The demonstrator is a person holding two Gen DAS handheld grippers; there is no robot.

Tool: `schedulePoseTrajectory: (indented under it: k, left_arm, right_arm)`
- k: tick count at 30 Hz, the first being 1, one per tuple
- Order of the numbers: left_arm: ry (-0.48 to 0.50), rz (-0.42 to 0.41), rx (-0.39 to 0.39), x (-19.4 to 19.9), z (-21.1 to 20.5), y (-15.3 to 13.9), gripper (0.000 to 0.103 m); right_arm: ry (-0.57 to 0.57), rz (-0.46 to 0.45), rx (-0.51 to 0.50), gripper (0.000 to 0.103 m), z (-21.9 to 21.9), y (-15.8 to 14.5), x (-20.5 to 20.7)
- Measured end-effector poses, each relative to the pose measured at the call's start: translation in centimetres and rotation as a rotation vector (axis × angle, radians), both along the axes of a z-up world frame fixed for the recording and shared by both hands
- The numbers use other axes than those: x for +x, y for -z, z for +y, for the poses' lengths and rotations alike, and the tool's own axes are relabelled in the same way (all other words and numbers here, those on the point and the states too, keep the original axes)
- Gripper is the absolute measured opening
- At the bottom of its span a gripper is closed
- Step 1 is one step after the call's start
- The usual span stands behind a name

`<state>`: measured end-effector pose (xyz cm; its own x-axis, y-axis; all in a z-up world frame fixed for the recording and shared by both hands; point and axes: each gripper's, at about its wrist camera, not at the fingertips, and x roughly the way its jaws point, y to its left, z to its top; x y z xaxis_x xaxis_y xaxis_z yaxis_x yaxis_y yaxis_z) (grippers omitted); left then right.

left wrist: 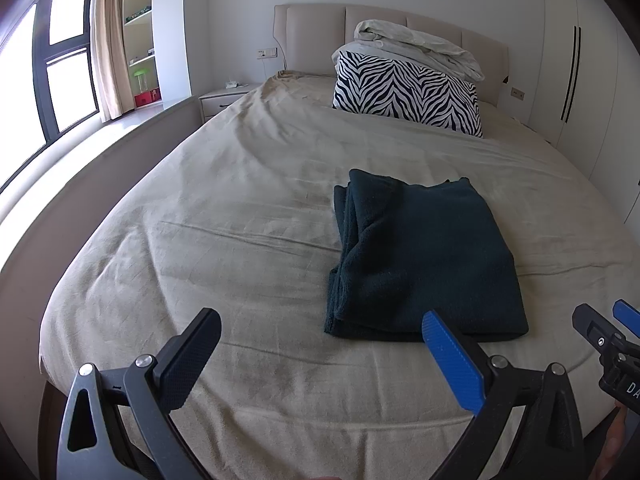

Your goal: Fold small clothes

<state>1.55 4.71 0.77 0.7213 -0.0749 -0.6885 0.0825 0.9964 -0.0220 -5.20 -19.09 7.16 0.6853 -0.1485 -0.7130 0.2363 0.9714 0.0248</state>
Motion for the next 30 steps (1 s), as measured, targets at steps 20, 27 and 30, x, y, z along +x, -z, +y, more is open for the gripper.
schedulePoseTrajectory:
  k: [20,27,30]
  left_arm:
    - [0.001,0.002,-0.001,0.0,-0.02,0.05,0.103]
    - [0.004,0.006,-0.004,-0.02,0.03,0.27,0.103]
    - [0.004,0.006,-0.003,-0.04,0.01,0.26,0.103]
  right_arm:
    - [0.0,0.001,0.0,0.103,-0.01,-0.01,0.0]
    - [-0.001,0.003,0.001,0.103,-0.06,0.1,0.0]
    - [-0.001,0.002,0.001,0.103,-0.06,0.08,0.0]
